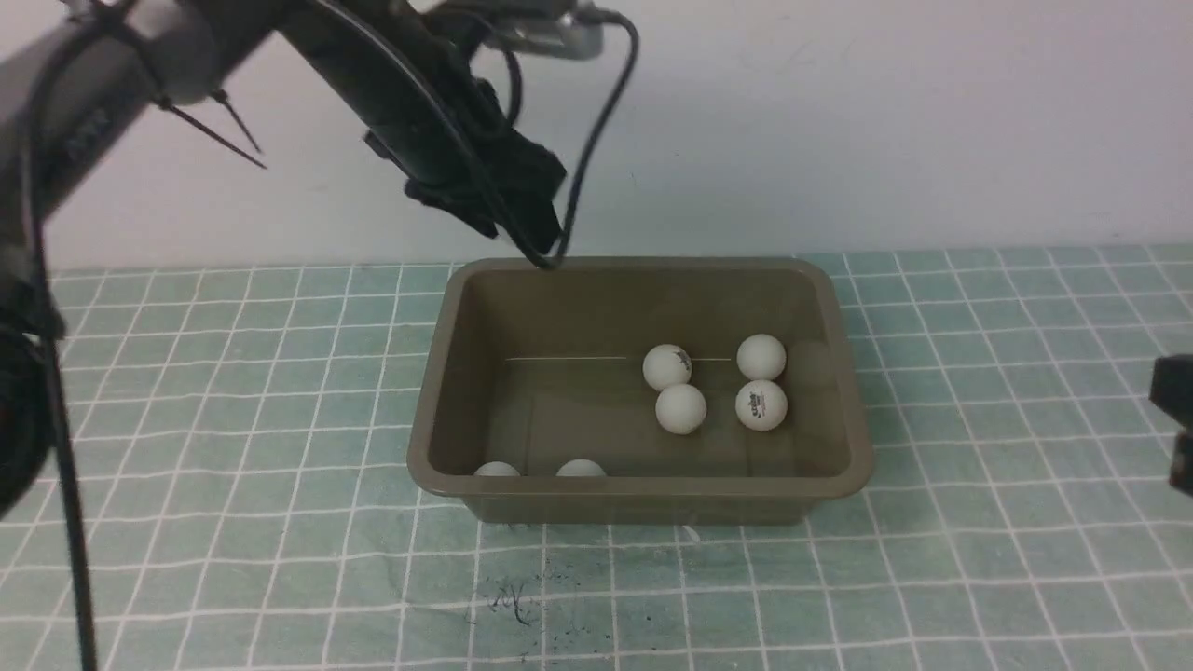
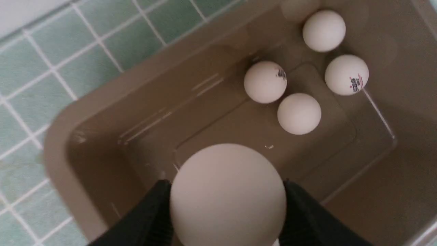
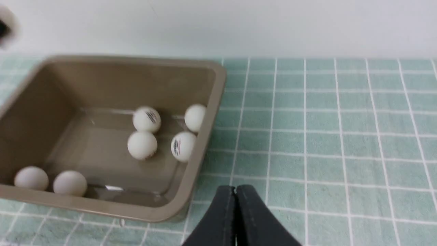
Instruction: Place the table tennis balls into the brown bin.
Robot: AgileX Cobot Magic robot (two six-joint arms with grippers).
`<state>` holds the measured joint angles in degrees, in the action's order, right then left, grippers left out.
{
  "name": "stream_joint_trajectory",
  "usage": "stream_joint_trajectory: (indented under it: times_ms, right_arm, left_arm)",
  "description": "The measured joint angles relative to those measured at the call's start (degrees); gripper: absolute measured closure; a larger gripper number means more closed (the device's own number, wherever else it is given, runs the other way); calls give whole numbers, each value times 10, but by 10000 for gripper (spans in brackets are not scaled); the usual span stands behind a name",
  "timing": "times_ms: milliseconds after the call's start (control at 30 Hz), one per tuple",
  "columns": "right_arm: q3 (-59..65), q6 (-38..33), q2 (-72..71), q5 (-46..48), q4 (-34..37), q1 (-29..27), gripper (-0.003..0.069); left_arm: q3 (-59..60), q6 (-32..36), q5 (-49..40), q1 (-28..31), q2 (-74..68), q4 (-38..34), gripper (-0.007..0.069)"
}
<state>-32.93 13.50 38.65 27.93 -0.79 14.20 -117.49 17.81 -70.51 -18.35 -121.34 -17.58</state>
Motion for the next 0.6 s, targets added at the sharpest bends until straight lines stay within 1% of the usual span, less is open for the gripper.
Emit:
stream_joint_trajectory:
  times_ms: [33,67,100,133,167,200,233,267,300,333,367,433,467,500,600]
  right_arm:
    - [4,0,0,-3,0,0,673]
    - [31,0,-37,-22,-1,0,673]
    - [36,0,-48,-28,-1,0,673]
    - [48,-3,-71,-35,-2,0,673]
    - [51,-4,-78,-37,-2,0,673]
    - [60,-7,-113,-48,-5,0,673]
    - [63,-9,-134,-54,-10,0,673]
    - [66,-13,-156,-59,-20,0,673]
    - [65,-13,-161,-59,-22,0,673]
    - [68,-14,-184,-61,-30,0,673]
    - [73,-4,-223,-62,-39,0,673]
    - [79,14,-272,-62,-41,0,673]
    - [81,19,-296,-62,-43,0,673]
    - [85,24,-315,-62,-46,0,673]
    - [92,30,-363,-61,-54,0,673]
  left_arm:
    - [0,-1,0,0,0,0,258]
    - [2,-19,0,-15,-22,22,209]
    - [2,-30,-1,-20,-31,33,183]
    - [2,-50,-1,-27,-41,48,128]
    - [2,-56,-1,-29,-43,52,116]
    - [2,-82,-1,-34,-46,68,92]
    - [2,-94,-1,-34,-44,74,102]
    - [2,-101,-1,-34,-37,78,142]
    - [2,-103,-1,-34,-36,79,153]
    - [3,-108,-1,-33,-26,81,226]
    - [12,-113,0,-31,0,84,410]
    - [30,-113,0,-28,43,86,544]
    - [46,-113,0,-26,72,86,580]
    - [61,-113,0,-25,97,86,599]
    - [127,-113,0,-22,189,91,624]
